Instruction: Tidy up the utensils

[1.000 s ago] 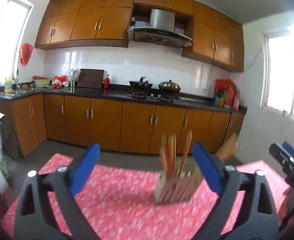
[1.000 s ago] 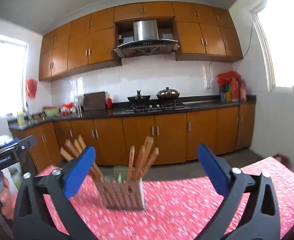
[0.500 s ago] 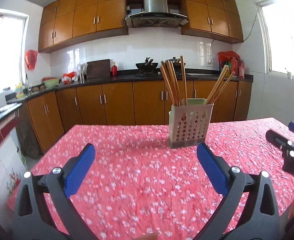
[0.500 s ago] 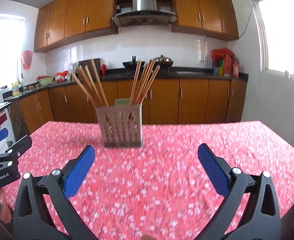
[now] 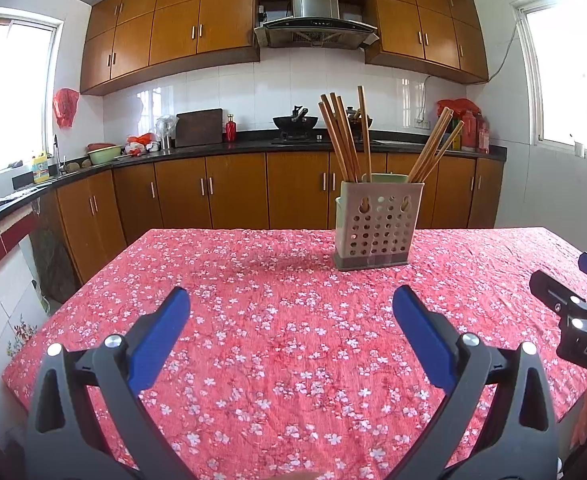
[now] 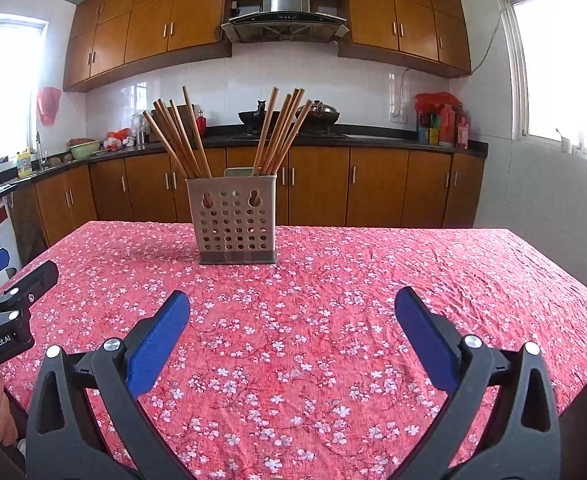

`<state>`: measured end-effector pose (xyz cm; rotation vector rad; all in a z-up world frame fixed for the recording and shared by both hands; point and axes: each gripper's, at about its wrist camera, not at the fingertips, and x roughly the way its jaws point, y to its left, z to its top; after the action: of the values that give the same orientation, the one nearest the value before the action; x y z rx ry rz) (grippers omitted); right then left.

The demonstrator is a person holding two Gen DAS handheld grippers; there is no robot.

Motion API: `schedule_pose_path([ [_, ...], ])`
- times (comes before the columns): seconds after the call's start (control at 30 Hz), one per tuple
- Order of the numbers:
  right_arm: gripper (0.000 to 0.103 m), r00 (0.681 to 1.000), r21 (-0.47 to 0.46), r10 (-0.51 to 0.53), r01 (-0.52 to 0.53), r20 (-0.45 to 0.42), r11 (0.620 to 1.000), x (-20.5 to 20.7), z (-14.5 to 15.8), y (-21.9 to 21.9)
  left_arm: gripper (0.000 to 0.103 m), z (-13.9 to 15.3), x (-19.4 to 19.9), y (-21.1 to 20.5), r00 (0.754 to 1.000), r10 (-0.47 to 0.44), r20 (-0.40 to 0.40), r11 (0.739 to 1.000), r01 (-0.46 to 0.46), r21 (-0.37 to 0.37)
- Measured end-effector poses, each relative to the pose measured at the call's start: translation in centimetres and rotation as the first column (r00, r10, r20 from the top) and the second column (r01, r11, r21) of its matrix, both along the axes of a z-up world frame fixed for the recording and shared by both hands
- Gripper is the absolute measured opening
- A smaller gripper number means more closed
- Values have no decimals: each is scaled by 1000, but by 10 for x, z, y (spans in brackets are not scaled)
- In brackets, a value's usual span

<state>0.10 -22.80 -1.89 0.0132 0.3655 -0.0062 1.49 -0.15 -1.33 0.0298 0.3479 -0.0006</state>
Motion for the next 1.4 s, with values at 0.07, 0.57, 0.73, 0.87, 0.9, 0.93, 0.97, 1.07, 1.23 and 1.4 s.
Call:
schedule_pose_path([
  [0.07, 101, 1000, 3, 1, -1, -5, 1000, 1, -1, -1, 99, -1, 0, 0, 1000, -1, -2, 1000, 1, 2],
  [0.57, 101, 1000, 12, 0, 0, -15, 1000, -2, -5, -3, 99, -4, -2, -1, 1000, -8, -11, 1000, 8, -2],
  [0.73, 101, 1000, 13, 0, 0, -16, 1000, -2, -5, -3, 99, -4, -1, -1, 1000, -8, -14, 1000, 8, -4],
  [0.87, 101, 1000, 17, 1, 0, -17, 1000, -2, -6, -4, 99, -4, -1, -2, 1000, -8, -13, 1000, 8, -4],
  [0.9, 101, 1000, 18, 0, 0, -17, 1000, -2, -6, -4, 99, -4, -1, -2, 1000, -9, -13, 1000, 9, -4],
  [0.93, 101, 1000, 19, 0, 1, -17, 1000, -2, -6, -4, 99, -4, -1, -2, 1000, -9, -13, 1000, 9, -4],
  [0.97, 101, 1000, 19, 0, 1, -18, 1000, -1, -6, -4, 99, -4, -1, -2, 1000, -9, -13, 1000, 9, -4],
  [1.07, 101, 1000, 19, 0, 0, -18, 1000, -1, -6, -4, 99, -4, -1, -2, 1000, -10, -14, 1000, 10, -5],
  [1.23, 101, 1000, 19, -1, 1, -17, 1000, -1, -5, -4, 99, -4, -1, -1, 1000, -13, -13, 1000, 13, -5],
  [1.4, 101, 1000, 20, 0, 0, -18, 1000, -1, -6, -4, 99, -4, -1, -1, 1000, -13, -13, 1000, 13, -4],
])
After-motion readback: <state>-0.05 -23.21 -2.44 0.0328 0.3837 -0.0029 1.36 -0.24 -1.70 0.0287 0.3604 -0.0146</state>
